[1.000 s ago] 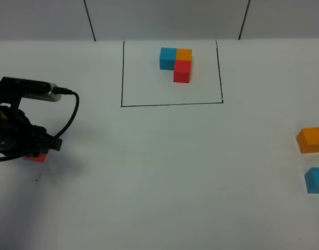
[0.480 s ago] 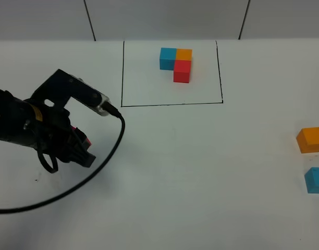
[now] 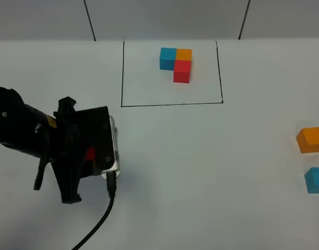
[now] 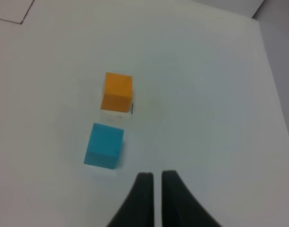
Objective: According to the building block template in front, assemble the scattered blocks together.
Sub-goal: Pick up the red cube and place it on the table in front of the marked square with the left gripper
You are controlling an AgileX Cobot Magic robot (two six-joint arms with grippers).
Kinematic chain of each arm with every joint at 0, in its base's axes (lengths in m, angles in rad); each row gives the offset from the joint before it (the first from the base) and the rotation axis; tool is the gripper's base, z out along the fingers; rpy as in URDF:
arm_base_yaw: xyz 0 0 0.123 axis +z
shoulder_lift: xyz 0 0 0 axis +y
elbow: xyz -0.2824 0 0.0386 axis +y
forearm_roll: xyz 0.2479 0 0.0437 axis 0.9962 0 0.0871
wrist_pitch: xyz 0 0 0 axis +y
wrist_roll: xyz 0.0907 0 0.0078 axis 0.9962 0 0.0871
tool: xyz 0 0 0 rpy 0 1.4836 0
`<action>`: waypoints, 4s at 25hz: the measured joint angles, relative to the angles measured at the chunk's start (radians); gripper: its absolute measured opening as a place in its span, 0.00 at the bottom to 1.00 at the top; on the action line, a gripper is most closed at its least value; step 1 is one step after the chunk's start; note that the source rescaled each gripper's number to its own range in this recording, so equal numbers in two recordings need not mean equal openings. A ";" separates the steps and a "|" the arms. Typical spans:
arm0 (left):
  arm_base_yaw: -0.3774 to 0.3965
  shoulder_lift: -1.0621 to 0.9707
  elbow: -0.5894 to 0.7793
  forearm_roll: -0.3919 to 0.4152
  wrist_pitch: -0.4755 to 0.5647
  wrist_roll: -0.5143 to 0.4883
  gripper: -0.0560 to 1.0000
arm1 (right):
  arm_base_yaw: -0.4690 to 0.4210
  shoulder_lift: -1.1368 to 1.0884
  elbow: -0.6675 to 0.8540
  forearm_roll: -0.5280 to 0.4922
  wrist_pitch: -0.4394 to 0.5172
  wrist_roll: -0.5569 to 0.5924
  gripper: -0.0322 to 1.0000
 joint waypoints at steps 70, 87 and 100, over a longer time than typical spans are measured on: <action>-0.148 0.555 -0.326 -0.171 -0.165 0.039 0.55 | 0.000 0.000 0.000 0.000 0.000 0.000 0.03; -0.151 0.648 -0.427 -0.208 -0.116 0.043 0.55 | 0.000 0.000 0.000 0.000 0.000 0.000 0.03; -0.152 0.684 -0.439 -0.248 -0.118 0.065 0.55 | 0.000 0.000 0.000 0.000 0.000 0.000 0.03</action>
